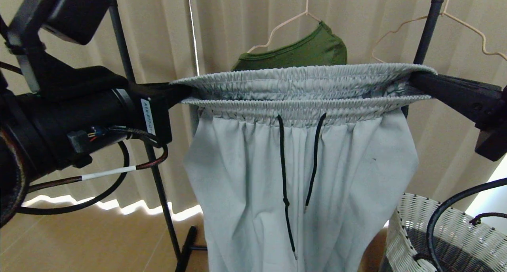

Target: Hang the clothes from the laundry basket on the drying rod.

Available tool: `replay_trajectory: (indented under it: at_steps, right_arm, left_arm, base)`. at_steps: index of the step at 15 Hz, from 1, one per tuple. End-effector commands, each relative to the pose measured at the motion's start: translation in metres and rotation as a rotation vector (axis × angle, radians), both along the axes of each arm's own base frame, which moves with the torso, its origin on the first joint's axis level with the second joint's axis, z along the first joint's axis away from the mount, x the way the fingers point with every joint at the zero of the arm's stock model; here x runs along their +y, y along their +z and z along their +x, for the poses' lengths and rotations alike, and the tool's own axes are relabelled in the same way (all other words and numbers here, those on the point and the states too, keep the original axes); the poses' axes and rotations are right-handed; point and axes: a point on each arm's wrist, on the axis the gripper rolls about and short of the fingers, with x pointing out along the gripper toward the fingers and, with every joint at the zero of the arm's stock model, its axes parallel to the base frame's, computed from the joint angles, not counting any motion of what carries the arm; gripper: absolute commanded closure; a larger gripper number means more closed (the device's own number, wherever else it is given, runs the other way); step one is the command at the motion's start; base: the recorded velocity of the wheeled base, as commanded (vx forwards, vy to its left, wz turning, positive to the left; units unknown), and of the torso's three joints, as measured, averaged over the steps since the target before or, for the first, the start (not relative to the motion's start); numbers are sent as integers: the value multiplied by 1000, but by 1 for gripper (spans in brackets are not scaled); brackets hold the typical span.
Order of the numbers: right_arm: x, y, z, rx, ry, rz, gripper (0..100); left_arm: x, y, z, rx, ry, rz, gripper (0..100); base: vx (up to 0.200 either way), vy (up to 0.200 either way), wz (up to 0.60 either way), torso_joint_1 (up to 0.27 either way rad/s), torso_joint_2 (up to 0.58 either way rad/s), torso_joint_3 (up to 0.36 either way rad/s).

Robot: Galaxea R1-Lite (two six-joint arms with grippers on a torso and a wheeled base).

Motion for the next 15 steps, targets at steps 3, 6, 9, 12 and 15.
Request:
replay_trajectory:
  at_steps: [3, 6, 9, 12, 15]
  right_arm:
    - [-9, 3, 0, -14, -45, 5, 100]
    - [-22, 9, -8, -42, -93, 20, 100]
    - [-32, 13, -32, -45, -88, 21, 100]
    - [-40, 11, -58, -22, -24, 3, 100]
    - [-45, 4, -75, 8, 72, -22, 100]
  left_arm:
    - [-4, -4, 4, 13, -6, 9, 100]
    - [-13, 1, 15, -2, -6, -4, 100]
    - [-33, 9, 40, -48, 4, -49, 100]
    - [-44, 6, 55, -60, 37, -58, 100]
    - [-48, 9, 60, -64, 41, -70, 100]
  base:
    - [0, 0, 0, 0, 0, 0]
    - [0, 0, 0, 0, 0, 0]
    - [0, 0, 0, 0, 0, 0]
    - [0, 0, 0, 0, 0, 0]
    - [0, 0, 0, 0, 0, 0]
